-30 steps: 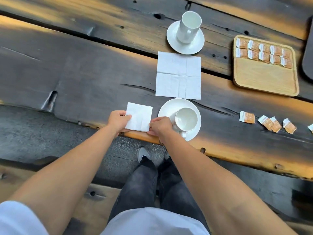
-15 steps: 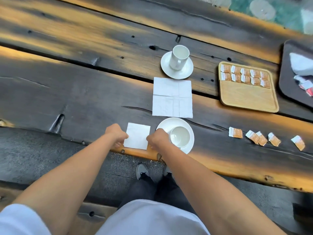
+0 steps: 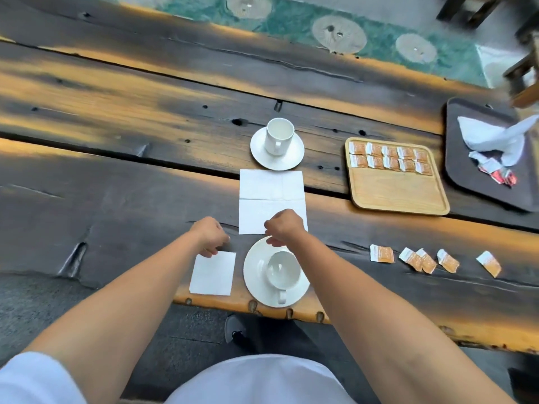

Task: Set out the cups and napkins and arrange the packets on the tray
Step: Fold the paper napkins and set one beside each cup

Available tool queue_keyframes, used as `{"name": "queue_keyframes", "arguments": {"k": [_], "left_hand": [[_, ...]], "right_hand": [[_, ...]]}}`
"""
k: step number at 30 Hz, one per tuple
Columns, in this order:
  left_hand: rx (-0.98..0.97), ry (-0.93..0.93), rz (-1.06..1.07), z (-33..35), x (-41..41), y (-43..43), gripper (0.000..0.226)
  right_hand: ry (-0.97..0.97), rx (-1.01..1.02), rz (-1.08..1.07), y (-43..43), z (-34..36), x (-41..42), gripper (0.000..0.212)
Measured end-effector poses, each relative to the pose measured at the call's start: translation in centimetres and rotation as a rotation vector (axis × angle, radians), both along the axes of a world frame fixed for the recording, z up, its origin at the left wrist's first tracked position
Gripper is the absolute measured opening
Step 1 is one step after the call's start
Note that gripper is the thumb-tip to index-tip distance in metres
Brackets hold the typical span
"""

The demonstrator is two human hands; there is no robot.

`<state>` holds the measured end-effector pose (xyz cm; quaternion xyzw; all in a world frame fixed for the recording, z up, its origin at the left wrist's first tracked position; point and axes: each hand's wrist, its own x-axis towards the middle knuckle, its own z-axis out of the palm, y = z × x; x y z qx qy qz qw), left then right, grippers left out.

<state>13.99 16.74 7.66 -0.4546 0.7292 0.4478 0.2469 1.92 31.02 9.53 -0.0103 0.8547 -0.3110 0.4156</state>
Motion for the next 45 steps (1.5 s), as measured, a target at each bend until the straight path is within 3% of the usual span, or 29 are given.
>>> {"name": "queue_keyframes", "arguments": {"k": [10,15,18,24,33,38,40,45], "left_hand": [[-0.180,0.036,0.064,-3.3,-9.1,-0.3,0.009],[-0.284,0.053,0.173,-5.1,-12.6,-1.3,0.029],[-0.354,0.071,0.178,-6.2,-14.3,-2.0,0.034],[-0.361,0.079,0.270,-7.7,-16.4,-2.9,0.058],[-0.244,0.151,0.477,-8.6,-17.3,-3.2,0.070],[-0.071,0.142,0.558,-9.0,-17.0,-3.0,0.063],[-0.111,0.103,0.528,-9.1,-16.8,-2.7,0.062],[-0.340,-0.038,0.424,-8.8,-16.3,-2.1,0.072]], "right_hand": [[0.073,0.130,0.005,2.0,-3.8,-11.5,0.016],[0.092,0.062,-0.037,1.3,-6.1,-15.7,0.029],[0.109,0.042,-0.054,0.5,-7.3,-17.2,0.019],[0.123,0.091,-0.082,-0.7,-9.4,-18.6,0.007],[0.123,0.057,-0.127,-1.2,-11.1,-18.5,0.021],[-0.105,-0.078,-0.235,-1.0,-10.8,-18.1,0.022],[-0.136,-0.068,-0.233,-1.0,-10.8,-17.9,0.019],[0.070,0.069,-0.207,-1.2,-11.1,-16.9,0.027]]}}
